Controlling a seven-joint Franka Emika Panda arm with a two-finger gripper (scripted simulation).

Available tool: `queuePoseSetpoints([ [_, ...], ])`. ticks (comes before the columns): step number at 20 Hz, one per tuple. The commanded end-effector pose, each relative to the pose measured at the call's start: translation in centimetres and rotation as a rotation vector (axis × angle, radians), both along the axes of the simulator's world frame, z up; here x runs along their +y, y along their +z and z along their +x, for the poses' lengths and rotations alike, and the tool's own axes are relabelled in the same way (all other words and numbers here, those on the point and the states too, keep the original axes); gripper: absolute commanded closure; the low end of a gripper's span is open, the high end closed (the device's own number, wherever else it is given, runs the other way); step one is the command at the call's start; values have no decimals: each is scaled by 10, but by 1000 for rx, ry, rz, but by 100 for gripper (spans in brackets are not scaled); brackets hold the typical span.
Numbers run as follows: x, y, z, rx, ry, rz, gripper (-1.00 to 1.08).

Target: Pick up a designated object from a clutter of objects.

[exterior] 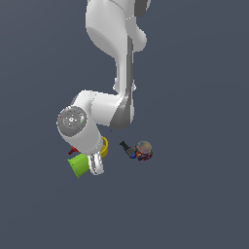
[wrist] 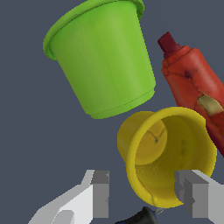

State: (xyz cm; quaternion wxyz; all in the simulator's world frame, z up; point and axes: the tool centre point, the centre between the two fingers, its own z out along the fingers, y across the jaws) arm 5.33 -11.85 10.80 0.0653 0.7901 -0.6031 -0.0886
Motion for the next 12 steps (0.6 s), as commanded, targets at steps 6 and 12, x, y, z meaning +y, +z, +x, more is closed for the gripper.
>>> queuePoseSetpoints([
  [6, -5, -13, 1, 11, -65, -18, -20],
  [12, -5, -16, 0, 12, -64, -17, -20],
])
